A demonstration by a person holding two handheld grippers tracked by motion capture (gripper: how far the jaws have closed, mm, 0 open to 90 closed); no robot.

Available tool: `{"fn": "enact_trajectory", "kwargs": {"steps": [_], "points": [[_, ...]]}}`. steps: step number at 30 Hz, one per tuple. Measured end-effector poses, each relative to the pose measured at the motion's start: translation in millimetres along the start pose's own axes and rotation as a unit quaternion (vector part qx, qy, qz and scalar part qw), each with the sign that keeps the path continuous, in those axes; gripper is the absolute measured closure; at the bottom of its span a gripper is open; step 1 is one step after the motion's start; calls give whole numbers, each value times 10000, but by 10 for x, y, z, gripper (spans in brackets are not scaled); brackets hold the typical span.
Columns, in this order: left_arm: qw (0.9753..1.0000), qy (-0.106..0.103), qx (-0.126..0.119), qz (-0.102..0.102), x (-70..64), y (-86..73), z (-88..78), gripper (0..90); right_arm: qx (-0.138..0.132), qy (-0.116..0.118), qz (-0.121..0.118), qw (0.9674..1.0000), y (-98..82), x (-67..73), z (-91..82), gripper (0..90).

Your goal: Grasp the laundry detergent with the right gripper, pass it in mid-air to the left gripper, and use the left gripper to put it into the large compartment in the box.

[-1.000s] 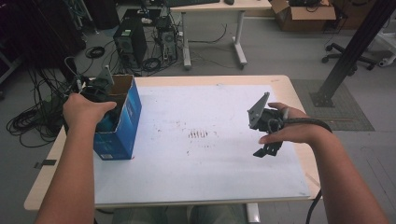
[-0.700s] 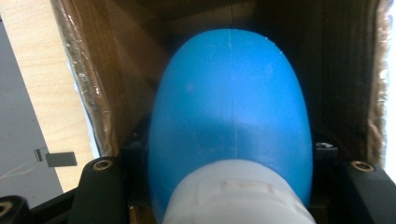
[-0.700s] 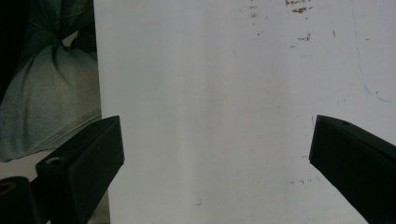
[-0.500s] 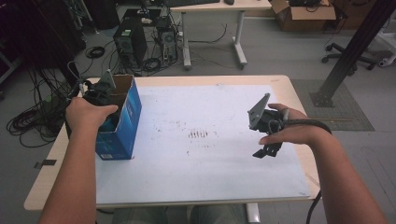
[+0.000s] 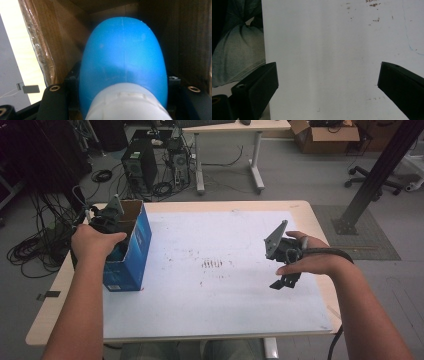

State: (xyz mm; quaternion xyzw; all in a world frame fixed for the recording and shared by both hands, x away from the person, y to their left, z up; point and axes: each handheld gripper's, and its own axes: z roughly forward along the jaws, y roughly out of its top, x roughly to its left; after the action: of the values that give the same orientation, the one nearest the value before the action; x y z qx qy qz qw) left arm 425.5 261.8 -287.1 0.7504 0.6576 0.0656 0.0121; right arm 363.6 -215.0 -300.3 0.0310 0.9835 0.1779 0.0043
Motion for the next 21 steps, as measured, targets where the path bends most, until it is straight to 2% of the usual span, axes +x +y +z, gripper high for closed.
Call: {"fn": "enact_trajectory", "kwargs": {"steps": [12,17,21], "points": [[10000,16,0,3,-2,-5,3,376,-1,-8,-4,10000,-8,13,3,31],[10000,-6,65,-42,-15,3,-5,325,-12,-15,7,10000,-29,17,4,30],[9999,87,113,6,-45,5,-23,324,-32,-15,23,10000,-41,19,10,31]]}}
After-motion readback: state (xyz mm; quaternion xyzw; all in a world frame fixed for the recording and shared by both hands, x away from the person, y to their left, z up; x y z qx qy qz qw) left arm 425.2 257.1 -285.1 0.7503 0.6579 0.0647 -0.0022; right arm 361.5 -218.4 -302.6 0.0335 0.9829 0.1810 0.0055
